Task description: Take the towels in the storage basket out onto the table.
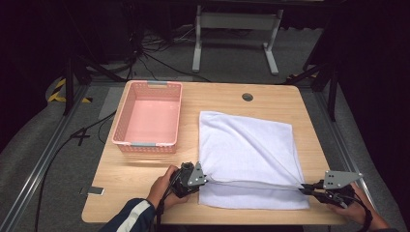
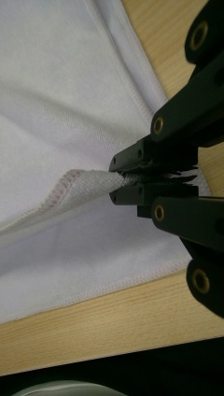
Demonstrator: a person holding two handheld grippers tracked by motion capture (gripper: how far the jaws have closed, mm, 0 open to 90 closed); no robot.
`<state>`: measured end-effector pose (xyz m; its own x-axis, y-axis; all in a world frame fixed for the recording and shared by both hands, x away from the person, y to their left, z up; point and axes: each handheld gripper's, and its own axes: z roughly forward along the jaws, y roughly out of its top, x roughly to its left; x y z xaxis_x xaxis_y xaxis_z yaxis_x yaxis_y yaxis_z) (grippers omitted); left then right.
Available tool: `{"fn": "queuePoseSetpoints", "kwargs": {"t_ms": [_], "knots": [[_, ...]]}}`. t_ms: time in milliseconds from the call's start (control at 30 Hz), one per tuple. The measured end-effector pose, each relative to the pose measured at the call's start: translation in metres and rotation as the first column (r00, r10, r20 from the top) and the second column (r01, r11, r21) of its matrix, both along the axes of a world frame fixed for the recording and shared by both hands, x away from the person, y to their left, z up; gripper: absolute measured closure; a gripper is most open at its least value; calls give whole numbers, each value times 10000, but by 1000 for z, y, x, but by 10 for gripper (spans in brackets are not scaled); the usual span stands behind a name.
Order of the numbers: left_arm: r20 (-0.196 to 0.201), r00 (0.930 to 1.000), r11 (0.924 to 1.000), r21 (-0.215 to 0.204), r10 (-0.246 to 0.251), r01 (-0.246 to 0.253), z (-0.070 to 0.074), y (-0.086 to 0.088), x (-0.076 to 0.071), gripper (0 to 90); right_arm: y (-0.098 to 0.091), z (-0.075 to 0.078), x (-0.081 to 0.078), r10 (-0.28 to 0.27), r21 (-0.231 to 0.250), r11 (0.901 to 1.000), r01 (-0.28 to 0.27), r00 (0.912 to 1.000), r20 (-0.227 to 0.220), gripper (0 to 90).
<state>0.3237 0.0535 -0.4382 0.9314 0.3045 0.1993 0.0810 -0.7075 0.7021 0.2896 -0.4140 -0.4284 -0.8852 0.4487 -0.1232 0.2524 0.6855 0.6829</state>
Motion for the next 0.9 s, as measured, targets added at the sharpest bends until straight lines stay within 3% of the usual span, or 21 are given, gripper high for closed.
{"fn": "queuePoseSetpoints", "kwargs": {"t_ms": [100,167,200,233,267,300,333,367,400,433,500,533,600,633,667,700,733,800,833,867,900], "knots": [[80,9987,9985,244,-502,500,5,-3,-8,827,-5,8,-1,152,136,9998,-155,9996,224,821],[-592,9959,9967,411,-678,703,0,-5,-11,763,-7,9,-2,461,-14,9989,-461,9989,-115,751],[-592,9959,9967,411,-678,703,0,-5,-11,703,-7,8,-4,700,-270,9971,-710,9970,-343,731],[-1223,9896,9956,462,-759,821,-5,-3,-13,676,-7,7,-5,846,-364,9956,-863,9954,-455,722],[-1490,9857,9958,349,-783,844,-6,-2,-12,635,-8,6,-7,1035,-338,9938,-1059,9923,-673,708],[-2026,9772,9978,68,-632,660,-6,2,-13,597,-9,5,-9,1161,-294,9925,-1186,9903,-764,689],[-2306,9712,9982,-173,-598,574,-5,6,-15,579,-11,6,-12,1319,-299,9904,-1352,9868,-942,661],[-2306,9712,9982,-173,-598,574,-5,6,-15,555,-11,6,-12,1319,-299,9904,-1352,9868,-942,661],[-2436,9679,9971,-583,-622,494,-2,11,-15,555,-12,7,-15,1471,-365,9878,-1516,9835,-1058,650],[-2525,9670,9938,-1106,-349,70,1,15,-14,541,-14,9,-17,1500,-341,9875,-1540,9838,-978,641],[-2628,9648,9830,-1756,60,-539,6,18,-11,503,-18,16,-18,1050,27,9945,-1050,9923,-659,640],[-2452,9688,9806,-1786,348,-804,9,18,-10,506,-19,21,-18,822,142,9966,-817,9957,-428,640],[-2538,9658,9666,-2296,539,-1142,11,14,-5,509,-17,30,-16,348,671,9972,-339,9993,-128,661],[-2544,9646,9688,-2137,691,-1258,10,8,-2,516,-14,33,-14,139,884,9960,-134,9999,-40,683],[-2557,9649,9764,-1863,592,-1093,8,2,0,517,-9,33,-11,65,872,9962,-55,9999,-109,705],[-2557,9649,9764,-1863,592,-1093,8,2,0,514,-9,33,-11,65,872,9962,-55,9999,-109,705],[-2542,9660,9822,-1640,474,-913,4,-5,2,514,-3,32,-10,235,619,9978,-226,9996,-130,704],[-2784,9605,9906,-1307,27,-407,-2,-15,2,577,9,27,-5,386,326,9988,-373,9985,-376,724],[-2715,9623,9943,-1061,-173,-121,-4,-19,0,588,12,24,-3,499,202,9986,-490,9974,-518,723],[-2898,9556,9977,-543,-538,396,-7,-23,-5,639,18,16,-1,734,-258,9968,-761,9930,-925,725],[-2898,9556,9977,-543,-538,396,-7,-23,-5,665,18,16,-1,734,-258,9968,-761,9930,-925,725]]}}
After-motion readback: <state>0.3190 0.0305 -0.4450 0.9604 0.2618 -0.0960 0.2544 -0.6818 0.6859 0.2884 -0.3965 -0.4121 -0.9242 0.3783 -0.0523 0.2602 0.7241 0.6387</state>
